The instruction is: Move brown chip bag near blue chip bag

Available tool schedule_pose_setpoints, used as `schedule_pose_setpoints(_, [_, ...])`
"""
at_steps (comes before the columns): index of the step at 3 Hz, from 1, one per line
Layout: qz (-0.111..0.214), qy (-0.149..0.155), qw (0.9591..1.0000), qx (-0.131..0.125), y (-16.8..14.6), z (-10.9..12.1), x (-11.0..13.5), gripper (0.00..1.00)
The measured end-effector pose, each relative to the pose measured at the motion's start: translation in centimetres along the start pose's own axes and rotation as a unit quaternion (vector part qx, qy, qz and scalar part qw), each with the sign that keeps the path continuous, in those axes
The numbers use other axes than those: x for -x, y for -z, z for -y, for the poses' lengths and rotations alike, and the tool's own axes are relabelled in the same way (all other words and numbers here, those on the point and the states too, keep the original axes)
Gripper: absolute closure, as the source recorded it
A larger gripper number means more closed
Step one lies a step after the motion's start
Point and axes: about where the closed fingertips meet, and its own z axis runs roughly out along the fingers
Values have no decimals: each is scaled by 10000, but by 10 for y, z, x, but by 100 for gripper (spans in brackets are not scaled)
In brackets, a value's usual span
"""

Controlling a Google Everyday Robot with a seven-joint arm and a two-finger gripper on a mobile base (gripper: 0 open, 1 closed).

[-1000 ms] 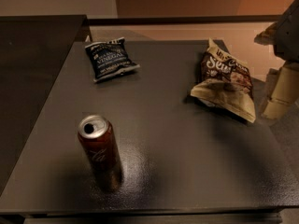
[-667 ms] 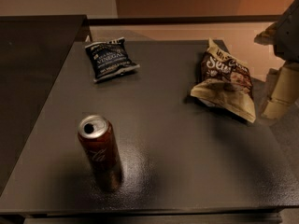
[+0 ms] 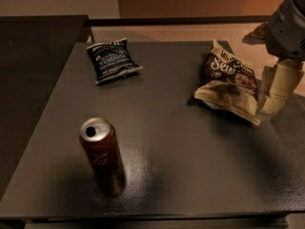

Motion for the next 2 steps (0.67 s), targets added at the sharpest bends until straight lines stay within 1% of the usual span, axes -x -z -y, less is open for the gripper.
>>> schedule_pose_setpoints(1, [178,627,9977,188,-23,16,4,0])
schedule_pose_setpoints(2, [174,1242,9917,272,-44,33,2,0])
